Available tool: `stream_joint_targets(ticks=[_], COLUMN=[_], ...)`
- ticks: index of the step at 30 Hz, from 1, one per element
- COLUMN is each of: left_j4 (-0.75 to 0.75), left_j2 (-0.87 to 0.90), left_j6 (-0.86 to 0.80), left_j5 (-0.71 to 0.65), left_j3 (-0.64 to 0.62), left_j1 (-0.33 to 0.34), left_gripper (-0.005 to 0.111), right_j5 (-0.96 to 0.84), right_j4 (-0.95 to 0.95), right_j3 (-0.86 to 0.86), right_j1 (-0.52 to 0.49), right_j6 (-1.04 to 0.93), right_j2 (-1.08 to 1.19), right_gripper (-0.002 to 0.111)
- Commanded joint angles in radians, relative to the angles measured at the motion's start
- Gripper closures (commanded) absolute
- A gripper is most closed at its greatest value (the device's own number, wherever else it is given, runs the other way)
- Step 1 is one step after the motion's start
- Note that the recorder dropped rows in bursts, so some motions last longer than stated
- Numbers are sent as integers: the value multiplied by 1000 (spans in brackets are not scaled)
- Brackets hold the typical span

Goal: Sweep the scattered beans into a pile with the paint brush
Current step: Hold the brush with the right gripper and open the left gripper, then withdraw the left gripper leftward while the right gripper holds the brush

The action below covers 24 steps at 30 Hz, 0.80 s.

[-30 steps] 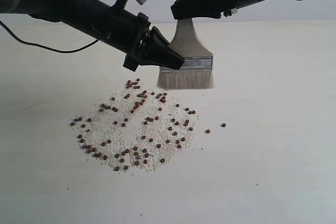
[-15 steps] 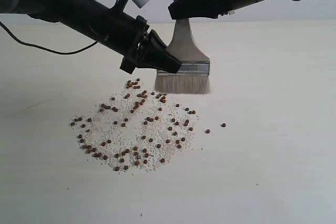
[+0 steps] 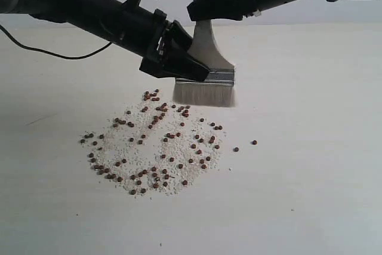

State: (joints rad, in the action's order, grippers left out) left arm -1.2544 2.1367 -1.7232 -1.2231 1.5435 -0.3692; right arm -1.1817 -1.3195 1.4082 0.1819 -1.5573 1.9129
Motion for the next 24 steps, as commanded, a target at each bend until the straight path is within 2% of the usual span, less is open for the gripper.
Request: stream_joint_targets(ticks=[1, 5, 7, 9, 11, 12, 13, 19, 24], left_j4=[0, 0, 0, -4, -17, -25, -32, -98, -152], left_j2=[-29, -61, -79, -90, -94, -94, -94, -124, -269], left_j6=[0, 26, 72, 131, 178, 194, 196, 316, 221], left_j5=[2, 2, 2, 2, 2, 2, 2, 2, 333], left_j3=[3, 3, 3, 3, 3, 3, 3, -35, -242], left_j1=[61, 152, 202, 247, 284, 301, 317, 360, 346], left_gripper=[36, 37, 43, 57, 79, 99, 106, 107, 107], right_j5=[120, 277, 360, 414, 429, 429, 429, 425, 425], right_j4=[-3, 28, 48, 65, 78, 86, 91, 109, 196], right_j3=[6, 6, 6, 6, 6, 4, 4, 4, 4], right_j1=[3, 3, 3, 3, 3, 3, 3, 3, 3], right_j6=[-14, -14, -14, -14, -14, -14, -9, 22, 96], right_j2=[-31, -71, -93, -114, -128, -135, -141, -170, -214], right_gripper=[108, 108, 108, 108, 108, 108, 108, 108, 108])
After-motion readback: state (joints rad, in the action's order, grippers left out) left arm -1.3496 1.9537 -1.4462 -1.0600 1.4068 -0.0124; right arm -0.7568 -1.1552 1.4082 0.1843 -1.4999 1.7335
